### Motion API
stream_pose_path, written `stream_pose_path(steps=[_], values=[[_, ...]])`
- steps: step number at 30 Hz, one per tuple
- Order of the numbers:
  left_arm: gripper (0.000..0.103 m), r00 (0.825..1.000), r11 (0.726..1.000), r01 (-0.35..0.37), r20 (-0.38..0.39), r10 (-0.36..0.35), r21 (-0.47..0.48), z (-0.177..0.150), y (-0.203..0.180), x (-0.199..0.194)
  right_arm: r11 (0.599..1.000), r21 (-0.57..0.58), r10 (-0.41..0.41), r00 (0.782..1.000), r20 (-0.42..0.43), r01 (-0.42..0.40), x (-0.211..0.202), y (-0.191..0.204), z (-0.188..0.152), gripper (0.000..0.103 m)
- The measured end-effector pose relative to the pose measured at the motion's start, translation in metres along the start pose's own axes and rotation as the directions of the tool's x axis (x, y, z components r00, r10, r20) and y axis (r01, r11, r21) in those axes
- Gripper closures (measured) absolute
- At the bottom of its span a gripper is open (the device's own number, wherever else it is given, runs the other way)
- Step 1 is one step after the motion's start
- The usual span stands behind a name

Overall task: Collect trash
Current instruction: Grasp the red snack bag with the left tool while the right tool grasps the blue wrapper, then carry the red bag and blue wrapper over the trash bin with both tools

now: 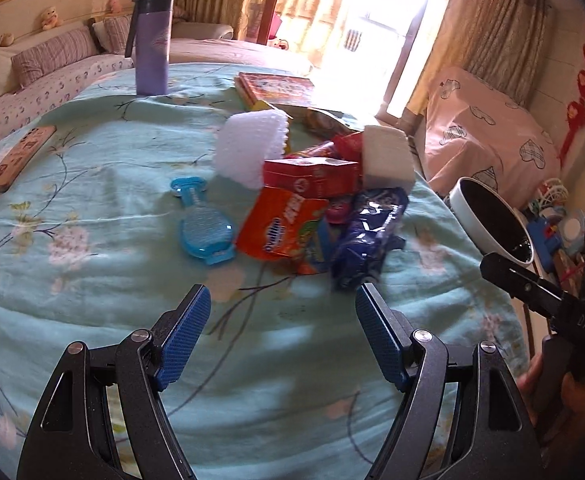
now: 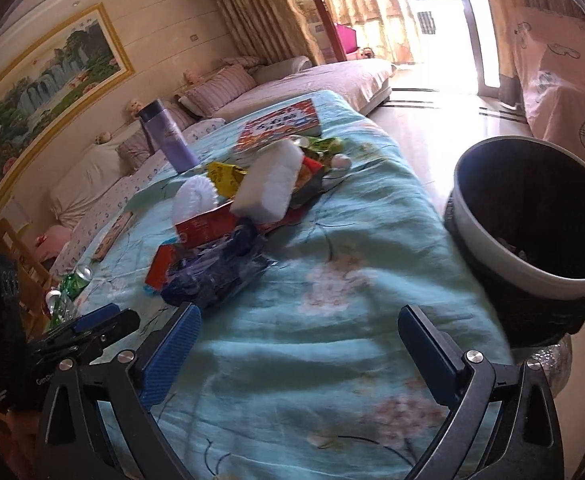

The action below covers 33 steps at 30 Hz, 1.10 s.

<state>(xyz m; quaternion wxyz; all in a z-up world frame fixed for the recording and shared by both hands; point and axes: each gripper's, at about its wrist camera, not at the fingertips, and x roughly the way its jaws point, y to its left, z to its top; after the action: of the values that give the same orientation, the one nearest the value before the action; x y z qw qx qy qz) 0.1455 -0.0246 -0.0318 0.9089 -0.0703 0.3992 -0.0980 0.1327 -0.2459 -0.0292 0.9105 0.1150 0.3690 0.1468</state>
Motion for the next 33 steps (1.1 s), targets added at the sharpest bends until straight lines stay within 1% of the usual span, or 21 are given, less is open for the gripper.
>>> stream_pose_path(steps=[2,5,9,12,14,16,18,19,20,21,22,23,24,25,26,27,29,33], values=[[0.026,1.000,1.000,-0.008,0.001,0.008,0.002,0.002,0.007,0.001,1.000,0.002,0.009,1.000,0.028,-0.010,0.006,0.008,-0.001,0.004],[0.026,1.000,1.000,-0.017,-0.007,0.017,0.006,0.005,0.021,0.004,1.000,-0.006,0.014,1.000,0.022,-0.014,0.017,0.018,0.002,0.003],[0.026,1.000,0.999,-0.022,-0.017,0.022,0.033,0.014,0.032,0.013,0.998,0.045,0.054,0.998,-0.041,-0.052,0.038,0.023,0.012,0.003],[0.026,1.000,0.999,-0.006,-0.027,0.007,0.036,0.024,0.037,0.024,0.993,0.101,0.075,0.994,-0.076,-0.067,0.054,0.021,0.018,0.003],[0.026,0.999,0.999,0.017,-0.037,-0.015,0.044,0.031,0.039,0.033,0.982,0.161,0.114,0.989,-0.092,-0.098,0.066,0.016,0.022,0.004],[0.027,0.999,0.998,0.018,-0.049,-0.015,0.056,0.036,0.037,0.042,0.973,0.203,0.128,0.987,-0.095,-0.107,0.075,0.012,0.025,0.007],[0.027,0.998,0.997,0.042,-0.060,-0.038,0.072,0.039,0.034,0.049,0.966,0.231,0.143,0.984,-0.107,-0.115,0.084,0.008,0.026,0.022],[0.033,0.997,0.995,0.048,-0.068,-0.043,0.082,0.040,0.032,0.053,0.960,0.250,0.160,0.980,-0.120,-0.126,0.090,0.006,0.025,0.026],[0.044,0.995,0.994,0.056,-0.083,-0.049,0.093,0.040,0.029,0.058,0.953,0.268,0.180,0.975,-0.131,-0.140,0.094,0.003,0.024,0.039],[0.057,0.994,0.992,0.067,-0.097,-0.057,0.103,0.039,0.026,0.061,0.946,0.282,0.202,0.969,-0.140,-0.156,0.098,0.002,0.022,0.051],[0.065,0.992,0.990,0.080,-0.102,-0.069,0.113,0.038,0.024,0.062,0.942,0.286,0.219,0.966,-0.139,-0.173,0.099,0.002,0.020,0.053],[0.082,0.991,0.988,0.093,-0.106,-0.080,0.121,0.036,0.022,0.062,0.944,0.275,0.224,0.966,-0.133,-0.181,0.097,0.003,0.018,0.059],[0.088,0.991,0.987,0.098,-0.106,-0.084,0.127,0.035,0.020,0.060,0.948,0.259,0.221,0.967,-0.127,-0.183,0.095,0.004,0.018,0.066],[0.090,0.991,0.987,0.097,-0.099,-0.085,0.129,0.033,0.020,0.057,0.953,0.243,0.214,0.969,-0.121,-0.180,0.090,0.005,0.018,0.068],[0.096,0.991,0.986,0.103,-0.096,-0.091,0.130,0.031,0.019,0.053,0.955,0.234,0.214,0.970,-0.118,-0.182,0.085,0.005,0.017,0.070],[0.097,0.990,0.986,0.110,-0.097,-0.098,0.128,0.029,0.019,0.050,0.956,0.228,0.216,0.970,-0.115,-0.186,0.081,0.005,0.017,0.072],[0.100,0.991,0.985,0.111,-0.084,-0.101,0.129,0.024,0.017,0.040,0.958,0.216,0.216,0.970,-0.110,-0.189,0.072,0.003,0.017,0.073],[0.101,0.992,0.984,0.115,-0.057,-0.109,0.133,0.014,0.008,0.019,0.961,0.196,0.218,0.971,-0.099,-0.196,0.048,-0.002,0.014,0.073]])
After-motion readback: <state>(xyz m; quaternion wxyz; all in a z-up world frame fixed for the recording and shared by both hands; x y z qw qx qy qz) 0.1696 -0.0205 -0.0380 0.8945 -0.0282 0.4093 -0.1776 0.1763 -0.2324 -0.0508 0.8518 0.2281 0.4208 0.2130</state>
